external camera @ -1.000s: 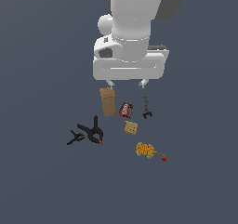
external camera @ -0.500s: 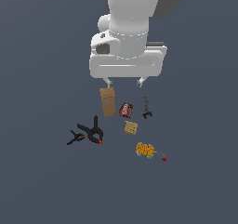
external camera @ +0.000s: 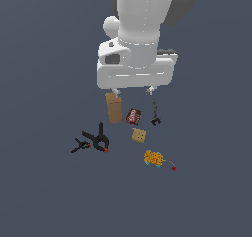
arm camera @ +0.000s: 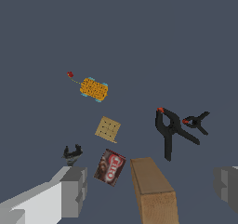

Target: Pick up a designated object from a clutter of objects.

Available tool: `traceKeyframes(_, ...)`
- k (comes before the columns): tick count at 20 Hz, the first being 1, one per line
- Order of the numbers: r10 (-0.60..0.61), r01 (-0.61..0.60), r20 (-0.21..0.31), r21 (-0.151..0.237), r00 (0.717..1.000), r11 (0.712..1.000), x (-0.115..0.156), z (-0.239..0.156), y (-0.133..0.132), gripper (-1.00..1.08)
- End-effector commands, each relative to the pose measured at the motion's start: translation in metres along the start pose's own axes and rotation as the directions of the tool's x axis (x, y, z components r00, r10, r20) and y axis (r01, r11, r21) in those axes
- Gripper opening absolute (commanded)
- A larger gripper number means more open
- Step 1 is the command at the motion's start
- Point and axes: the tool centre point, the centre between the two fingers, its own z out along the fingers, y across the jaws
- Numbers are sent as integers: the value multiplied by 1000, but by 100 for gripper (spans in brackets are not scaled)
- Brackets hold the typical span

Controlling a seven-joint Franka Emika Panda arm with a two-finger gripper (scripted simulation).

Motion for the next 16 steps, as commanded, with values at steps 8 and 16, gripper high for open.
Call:
traceKeyframes(8, -193, 194, 9, -10, 981, 981, 29, 36, -15, 100)
traceKeyframes(16, -438, 438, 20, -9, 899, 899, 61, 90, -40, 100)
